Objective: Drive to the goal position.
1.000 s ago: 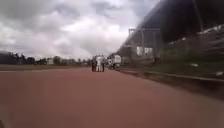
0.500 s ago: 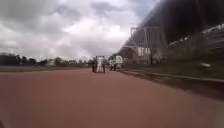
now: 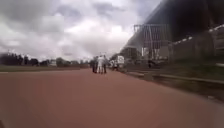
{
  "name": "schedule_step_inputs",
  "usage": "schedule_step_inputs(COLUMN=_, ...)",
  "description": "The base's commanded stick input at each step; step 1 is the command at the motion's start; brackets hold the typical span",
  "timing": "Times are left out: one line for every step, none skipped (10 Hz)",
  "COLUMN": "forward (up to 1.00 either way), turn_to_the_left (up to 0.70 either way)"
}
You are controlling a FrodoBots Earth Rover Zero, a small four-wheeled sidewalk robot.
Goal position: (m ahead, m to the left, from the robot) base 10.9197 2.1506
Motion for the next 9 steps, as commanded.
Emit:
schedule_step_inputs(forward=1.0, turn_to_the_left=0.01)
schedule_step_inputs(forward=1.0, turn_to_the_left=0.01)
schedule_step_inputs(forward=1.0, turn_to_the_left=0.01)
schedule_step_inputs(forward=1.0, turn_to_the_left=0.01)
schedule_step_inputs(forward=1.0, turn_to_the_left=0.01)
schedule_step_inputs(forward=1.0, turn_to_the_left=0.01)
schedule_step_inputs(forward=1.0, turn_to_the_left=-0.38)
schedule_step_inputs(forward=1.0, turn_to_the_left=-0.29)
schedule_step_inputs(forward=1.0, turn_to_the_left=-0.2)
